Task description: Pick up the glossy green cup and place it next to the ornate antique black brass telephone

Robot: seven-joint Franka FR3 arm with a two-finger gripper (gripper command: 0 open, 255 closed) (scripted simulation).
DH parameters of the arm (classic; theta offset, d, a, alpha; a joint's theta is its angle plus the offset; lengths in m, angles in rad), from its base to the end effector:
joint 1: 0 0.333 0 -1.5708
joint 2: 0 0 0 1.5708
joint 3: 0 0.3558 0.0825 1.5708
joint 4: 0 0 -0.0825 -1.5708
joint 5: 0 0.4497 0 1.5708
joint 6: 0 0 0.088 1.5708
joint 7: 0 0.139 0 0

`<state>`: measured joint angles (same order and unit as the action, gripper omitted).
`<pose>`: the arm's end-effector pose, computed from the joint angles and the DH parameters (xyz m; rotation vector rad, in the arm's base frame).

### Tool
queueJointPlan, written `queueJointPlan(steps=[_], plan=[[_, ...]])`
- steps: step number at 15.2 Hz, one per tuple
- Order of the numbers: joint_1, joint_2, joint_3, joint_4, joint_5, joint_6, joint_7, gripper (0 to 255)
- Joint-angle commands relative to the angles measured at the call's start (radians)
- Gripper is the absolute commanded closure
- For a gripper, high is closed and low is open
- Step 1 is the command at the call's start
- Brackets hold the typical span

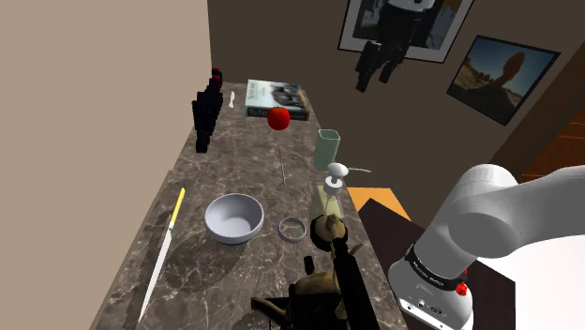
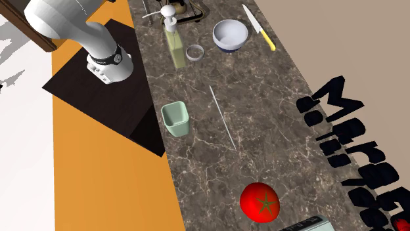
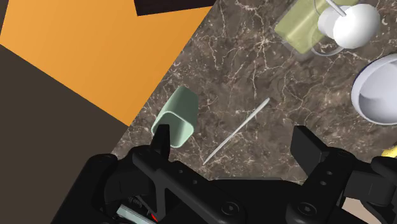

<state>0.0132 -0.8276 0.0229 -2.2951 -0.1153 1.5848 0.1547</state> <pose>0.3364 -0.0011 0.6363 3.0082 -0.1961 0.1945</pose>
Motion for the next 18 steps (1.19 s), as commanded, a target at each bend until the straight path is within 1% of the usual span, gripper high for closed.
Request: queueJointPlan(steps=[1,6,10,18], plan=[[0.000,0.000,0.000,0.000,0.000,0.000,0.000,0],[-0.010,0.102,-0.055,-0.065,-0.009,0.138,-0.032,0],[-0.017,0.204,-0.097,-0.096,-0.012,0.248,-0.060,0],[-0.024,0.459,-0.177,-0.099,0.006,0.457,-0.128,0]])
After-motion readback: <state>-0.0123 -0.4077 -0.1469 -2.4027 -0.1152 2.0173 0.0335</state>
